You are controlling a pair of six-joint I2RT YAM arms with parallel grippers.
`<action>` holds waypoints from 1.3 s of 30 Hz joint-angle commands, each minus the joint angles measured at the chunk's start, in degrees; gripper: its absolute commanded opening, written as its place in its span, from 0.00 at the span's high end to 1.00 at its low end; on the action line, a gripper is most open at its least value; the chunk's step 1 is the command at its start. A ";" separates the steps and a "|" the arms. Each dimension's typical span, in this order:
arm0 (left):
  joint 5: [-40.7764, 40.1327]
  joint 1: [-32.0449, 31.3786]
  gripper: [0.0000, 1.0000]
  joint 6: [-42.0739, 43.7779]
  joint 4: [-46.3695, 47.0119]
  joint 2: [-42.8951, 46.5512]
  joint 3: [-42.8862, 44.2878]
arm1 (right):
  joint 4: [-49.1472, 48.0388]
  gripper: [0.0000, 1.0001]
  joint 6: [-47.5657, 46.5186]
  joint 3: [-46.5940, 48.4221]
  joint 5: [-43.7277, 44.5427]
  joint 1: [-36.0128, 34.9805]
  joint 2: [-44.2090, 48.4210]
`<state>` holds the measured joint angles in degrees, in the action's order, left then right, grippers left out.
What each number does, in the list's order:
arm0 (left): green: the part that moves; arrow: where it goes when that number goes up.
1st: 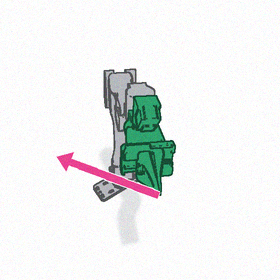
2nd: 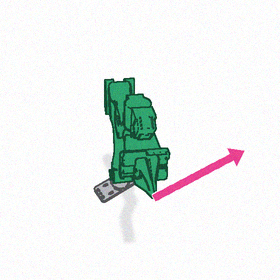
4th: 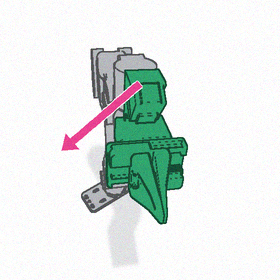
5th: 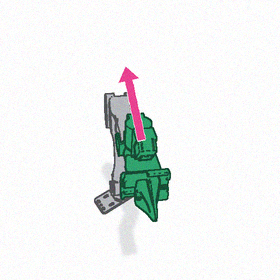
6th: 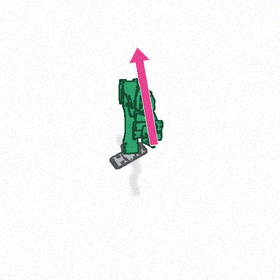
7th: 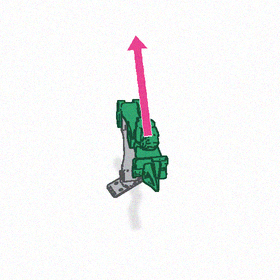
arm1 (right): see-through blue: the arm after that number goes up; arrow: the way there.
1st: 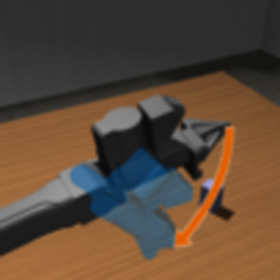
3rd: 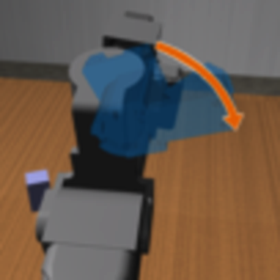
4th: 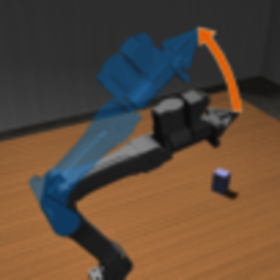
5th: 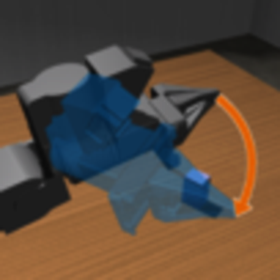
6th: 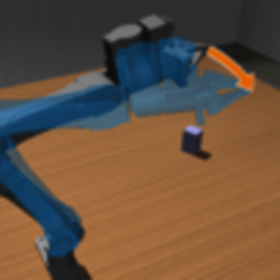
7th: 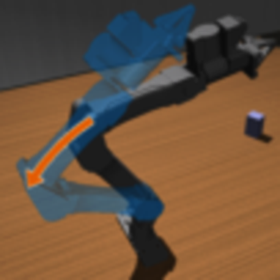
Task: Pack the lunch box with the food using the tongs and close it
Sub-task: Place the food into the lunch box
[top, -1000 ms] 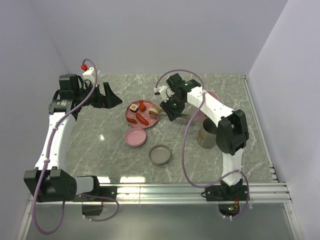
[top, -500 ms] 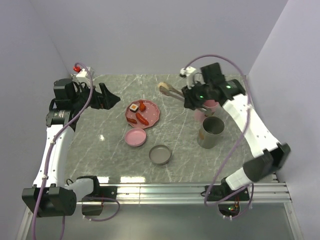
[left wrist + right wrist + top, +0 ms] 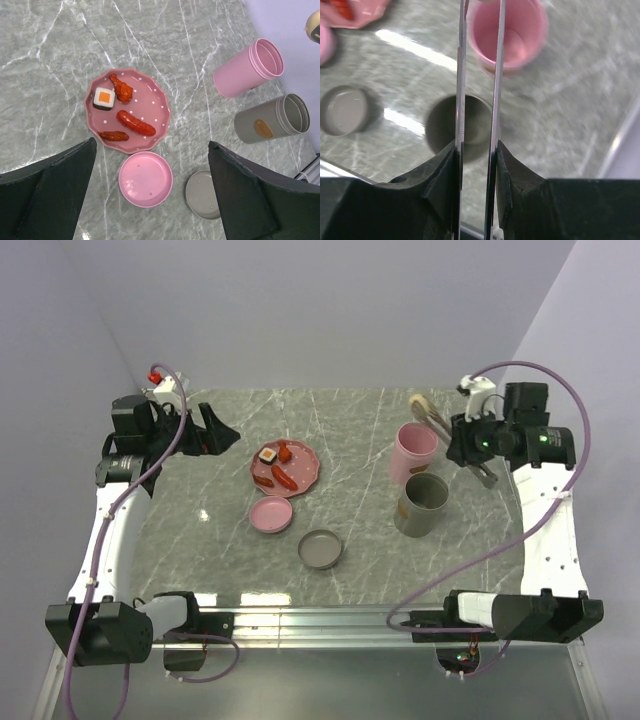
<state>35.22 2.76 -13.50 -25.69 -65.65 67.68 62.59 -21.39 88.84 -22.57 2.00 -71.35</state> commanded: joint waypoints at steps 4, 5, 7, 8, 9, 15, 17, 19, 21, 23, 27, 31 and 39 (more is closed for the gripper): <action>0.90 -0.04 0.01 -1.18 2.67 0.26 1.93 | 2.89 0.63 -4.80 -0.77 -1.25 9.07 -2.99; 0.99 -0.04 0.01 -1.09 2.58 0.34 1.93 | 2.98 0.63 -5.07 -0.77 -1.25 9.51 -3.44; 1.16 -0.04 0.01 -0.74 2.23 0.17 2.10 | 3.15 0.63 -5.16 -0.95 -1.51 10.04 -4.40; 1.08 -0.04 0.01 -0.65 2.14 0.17 2.11 | 3.24 0.63 -5.50 -0.95 -2.21 10.04 -4.58; 0.90 -0.04 0.01 -0.39 2.05 0.08 2.02 | 3.24 0.63 -5.51 -1.21 -2.57 10.13 -4.67; 1.87 -0.04 0.01 -0.30 2.58 0.34 1.23 | 2.45 0.61 -5.68 -3.49 -3.27 10.13 -6.16; 1.78 -0.04 0.00 -0.13 2.66 0.35 1.23 | 2.54 0.59 -5.77 -3.76 -3.71 10.13 -6.43; 1.69 -0.04 0.01 0.05 2.23 0.00 1.49 | 2.71 0.57 -5.60 -3.41 -4.24 10.22 -6.69; 1.78 -0.04 0.01 0.49 1.88 -0.27 1.75 | 2.98 0.55 -5.42 -2.88 -4.33 10.04 -6.96; 1.87 -0.04 0.01 0.49 1.96 -0.71 1.75 | 3.07 0.53 -5.24 -2.53 -4.15 10.04 -7.48; 2.22 -0.04 0.00 0.05 2.14 -1.32 2.02 | 2.98 0.50 -5.24 -2.53 -4.41 10.04 -7.66; 2.22 -0.04 0.00 -0.04 2.05 -1.76 2.37 | 3.33 0.49 -4.89 -0.95 -5.03 9.95 -8.19; 1.96 0.05 0.01 -0.13 1.79 -2.20 2.63 | 3.24 0.44 -3.05 2.74 -3.63 7.23 -9.42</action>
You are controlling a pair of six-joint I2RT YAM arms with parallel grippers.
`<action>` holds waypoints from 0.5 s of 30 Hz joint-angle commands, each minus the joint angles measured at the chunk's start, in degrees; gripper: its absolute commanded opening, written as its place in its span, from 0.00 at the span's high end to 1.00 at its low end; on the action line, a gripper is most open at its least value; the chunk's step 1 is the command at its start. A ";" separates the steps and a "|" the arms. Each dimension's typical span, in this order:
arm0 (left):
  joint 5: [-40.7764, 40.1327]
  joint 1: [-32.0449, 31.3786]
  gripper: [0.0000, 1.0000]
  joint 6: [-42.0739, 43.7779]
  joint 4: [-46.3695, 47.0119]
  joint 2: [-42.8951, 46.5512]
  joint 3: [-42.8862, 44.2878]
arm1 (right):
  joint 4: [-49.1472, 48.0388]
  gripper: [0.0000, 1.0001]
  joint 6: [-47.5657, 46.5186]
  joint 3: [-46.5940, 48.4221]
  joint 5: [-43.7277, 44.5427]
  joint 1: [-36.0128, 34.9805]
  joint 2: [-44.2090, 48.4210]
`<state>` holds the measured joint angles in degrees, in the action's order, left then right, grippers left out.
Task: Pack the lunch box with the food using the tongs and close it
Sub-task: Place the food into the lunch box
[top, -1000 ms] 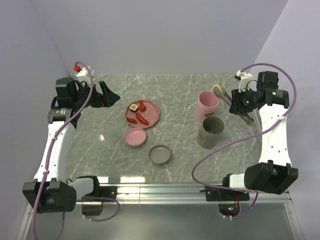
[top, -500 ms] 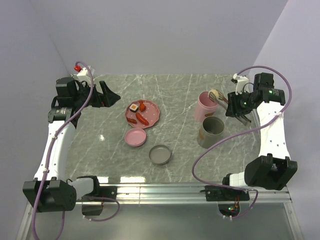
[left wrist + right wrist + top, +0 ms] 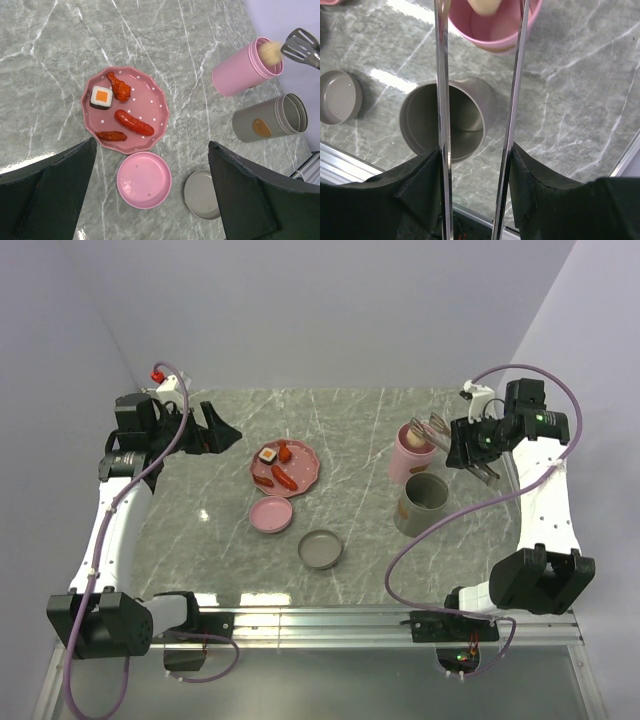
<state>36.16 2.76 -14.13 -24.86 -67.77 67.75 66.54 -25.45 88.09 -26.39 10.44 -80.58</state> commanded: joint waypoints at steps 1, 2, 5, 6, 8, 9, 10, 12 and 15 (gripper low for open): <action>0.93 -0.04 0.01 0.51 0.78 -0.17 2.65 | -0.97 0.44 1.54 4.10 0.55 -1.64 -0.63; 0.75 -0.04 0.00 0.59 0.69 -0.17 2.74 | -1.06 0.43 1.72 4.54 0.90 -1.91 -0.90; 0.58 -0.04 0.01 0.60 0.60 -0.17 3.09 | -0.54 0.42 1.72 6.38 1.96 -3.14 -1.78; 0.66 -0.04 0.01 0.51 0.60 -0.17 3.09 | -0.62 0.43 1.81 6.82 1.96 -3.40 -1.95; 0.66 -0.04 0.01 0.33 0.95 -0.26 2.83 | -1.24 0.42 2.33 7.79 0.73 -4.97 -1.78; 0.75 -0.04 0.01 0.07 1.22 -0.17 2.74 | -1.59 0.42 2.69 8.14 0.73 -5.86 -1.78; 1.01 -0.04 0.01 -0.11 1.48 -0.17 2.57 | -1.94 0.43 3.47 8.84 1.95 -7.43 -1.78; 1.54 -0.04 0.00 -0.72 1.83 -0.35 2.65 | -3.96 0.43 4.35 9.20 4.06 -13.21 -1.86; 3.56 0.22 0.01 -1.51 0.87 -1.93 4.23 | -7.65 0.43 6.81 9.20 5.30 -19.72 -3.18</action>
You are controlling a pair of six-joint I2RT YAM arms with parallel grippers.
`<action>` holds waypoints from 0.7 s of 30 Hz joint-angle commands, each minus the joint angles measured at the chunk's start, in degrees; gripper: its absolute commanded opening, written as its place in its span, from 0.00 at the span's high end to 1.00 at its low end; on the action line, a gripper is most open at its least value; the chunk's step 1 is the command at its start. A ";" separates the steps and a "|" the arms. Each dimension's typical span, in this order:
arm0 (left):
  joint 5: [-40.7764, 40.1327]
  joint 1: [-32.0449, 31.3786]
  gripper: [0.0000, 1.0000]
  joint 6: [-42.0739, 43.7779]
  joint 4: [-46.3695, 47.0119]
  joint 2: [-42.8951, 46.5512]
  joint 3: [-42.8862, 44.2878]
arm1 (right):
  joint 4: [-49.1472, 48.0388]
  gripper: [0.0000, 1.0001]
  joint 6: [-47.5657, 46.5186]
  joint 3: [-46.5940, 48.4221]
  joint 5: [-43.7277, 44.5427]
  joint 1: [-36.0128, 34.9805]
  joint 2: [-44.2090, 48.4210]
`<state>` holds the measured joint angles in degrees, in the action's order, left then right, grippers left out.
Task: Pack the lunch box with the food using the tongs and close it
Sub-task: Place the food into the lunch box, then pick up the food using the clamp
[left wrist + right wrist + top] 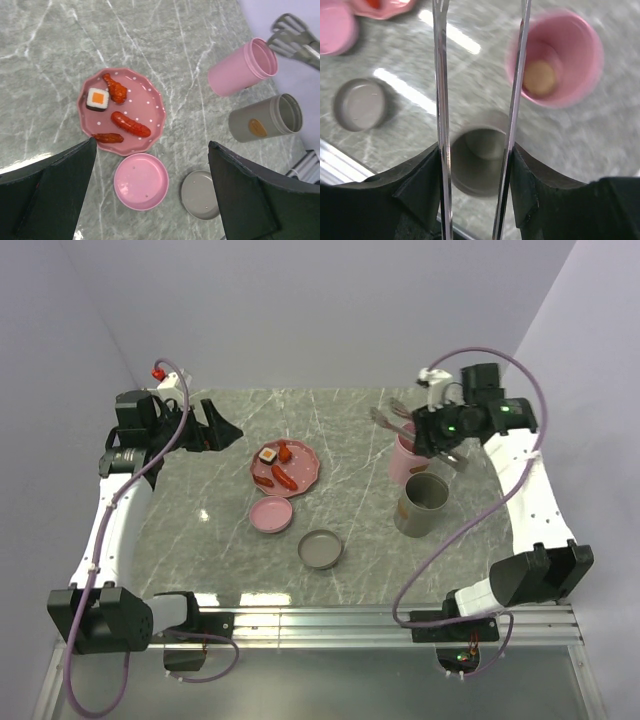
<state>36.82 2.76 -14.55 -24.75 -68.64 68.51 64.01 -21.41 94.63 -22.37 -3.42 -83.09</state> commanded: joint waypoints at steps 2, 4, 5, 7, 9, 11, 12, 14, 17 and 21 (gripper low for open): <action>4.83 1.10 0.01 -1.54 0.23 -2.28 4.43 | -6.87 0.43 4.78 3.63 0.75 -8.78 -2.24; 5.63 2.15 0.01 -2.41 0.32 -2.72 5.40 | -8.28 0.44 6.72 4.77 -0.13 -12.30 -4.97; 6.42 2.50 0.01 -2.68 0.41 -2.90 5.49 | -10.03 0.44 7.43 5.04 -0.48 -13.36 -5.85; 6.69 2.95 0.01 -3.12 0.76 -3.16 5.58 | -11.88 0.44 9.01 5.74 -1.36 -16.86 -8.48; 6.42 3.21 0.00 -3.30 1.02 -3.08 5.14 | -14.43 0.44 9.63 6.53 -1.53 -19.15 -11.37; 6.34 3.39 0.01 -3.21 1.20 -3.16 4.97 | -15.92 0.44 9.98 9.24 -0.58 -22.23 -14.97; 6.16 3.56 0.01 -2.95 1.02 -3.25 5.05 | -16.02 0.44 9.98 10.30 -0.31 -23.11 -16.30; 5.81 3.83 0.01 -2.33 0.32 -3.34 5.49 | -16.02 0.44 9.72 12.32 -0.13 -25.31 -19.90; 6.42 4.35 0.01 -2.15 0.14 -3.69 5.14 | -16.72 0.44 8.76 15.05 0.22 -27.86 -23.86; 6.51 4.44 0.01 -2.33 0.06 -4.30 4.26 | -18.04 0.44 6.04 16.98 2.50 -31.03 -28.26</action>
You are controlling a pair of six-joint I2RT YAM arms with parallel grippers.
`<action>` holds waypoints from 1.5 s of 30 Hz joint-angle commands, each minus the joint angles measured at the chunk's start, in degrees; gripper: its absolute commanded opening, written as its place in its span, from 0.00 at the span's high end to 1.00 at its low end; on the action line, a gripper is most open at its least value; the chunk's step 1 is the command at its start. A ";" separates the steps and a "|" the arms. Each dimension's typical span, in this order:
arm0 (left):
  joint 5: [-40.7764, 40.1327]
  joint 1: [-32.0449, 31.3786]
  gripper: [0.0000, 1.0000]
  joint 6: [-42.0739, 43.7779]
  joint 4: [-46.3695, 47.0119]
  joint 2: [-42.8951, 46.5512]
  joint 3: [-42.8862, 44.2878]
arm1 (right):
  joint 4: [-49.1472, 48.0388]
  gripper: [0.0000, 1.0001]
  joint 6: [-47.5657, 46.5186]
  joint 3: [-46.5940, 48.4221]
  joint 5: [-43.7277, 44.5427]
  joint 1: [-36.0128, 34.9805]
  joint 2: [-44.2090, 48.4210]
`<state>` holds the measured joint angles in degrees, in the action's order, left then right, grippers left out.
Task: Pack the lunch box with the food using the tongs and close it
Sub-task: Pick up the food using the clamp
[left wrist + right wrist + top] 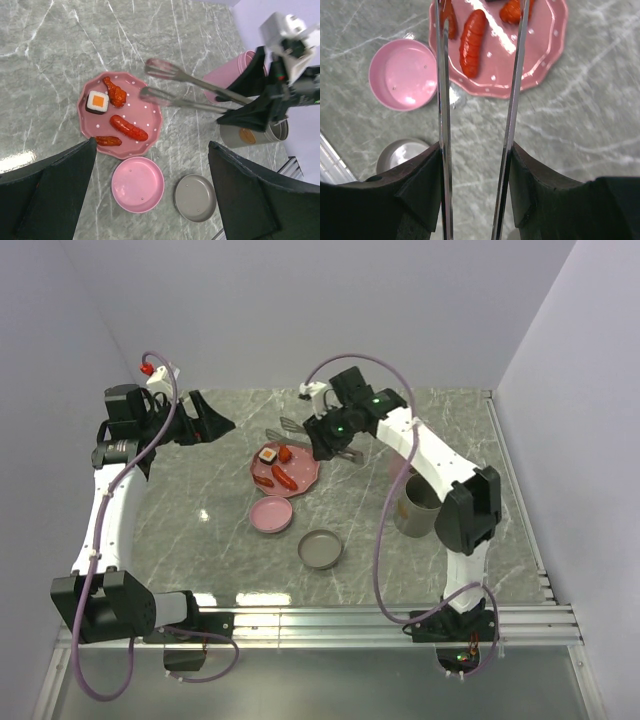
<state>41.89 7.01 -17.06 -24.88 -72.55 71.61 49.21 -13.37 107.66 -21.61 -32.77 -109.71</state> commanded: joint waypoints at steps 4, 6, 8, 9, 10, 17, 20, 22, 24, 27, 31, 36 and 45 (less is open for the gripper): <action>1.18 0.38 0.01 0.97 -0.95 -0.40 1.16 | -2.90 0.43 -2.89 6.77 1.48 -2.91 -5.94; 1.27 0.46 0.01 1.24 -1.13 -0.31 1.07 | -3.50 0.43 -3.33 7.13 0.95 -3.26 -7.53; 1.09 0.55 0.01 1.24 -1.13 -0.04 0.72 | -4.82 0.42 -3.51 6.87 1.82 -3.70 -8.67; 1.00 0.64 0.01 1.24 -1.31 0.04 0.55 | -4.65 0.42 -4.12 7.56 1.92 -4.22 -9.29; 0.83 0.73 0.01 1.24 -1.31 0.13 0.46 | -4.13 0.42 -4.30 7.92 2.18 -4.31 -9.82; 1.70 0.99 0.01 1.24 -1.22 0.66 -0.77 | -4.38 0.41 -5.53 9.06 3.14 -5.11 -12.89; 1.88 0.99 0.01 1.68 -1.83 0.92 -1.91 | -4.65 0.40 -5.88 9.32 4.11 -5.19 -13.95; 1.62 0.91 0.01 2.20 -2.27 1.27 -2.27 | -5.09 0.39 -5.88 9.15 4.47 -5.11 -14.21; 1.44 1.08 0.01 2.29 -2.27 1.80 -2.62 | -5.62 0.38 -5.79 8.71 4.82 -5.19 -14.74; 1.18 0.99 0.00 2.64 -3.06 2.15 -3.23 | -6.41 0.36 -5.88 8.71 4.82 -5.11 -15.53; 0.21 1.17 0.01 3.87 -4.29 2.24 -3.32 | -6.85 0.36 -6.15 9.50 4.64 -5.19 -17.02; 0.30 1.34 0.01 4.05 -4.82 1.98 -3.24 | -6.58 0.37 -5.71 11.52 4.29 -5.19 -19.57; 0.21 1.87 0.01 4.49 -5.53 1.54 -3.23 | -5.71 0.38 -5.71 13.54 4.99 -5.19 -22.04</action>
<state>42.17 8.38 -14.04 -30.30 -72.03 68.47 44.62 -18.94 117.34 -16.95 -37.60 -131.74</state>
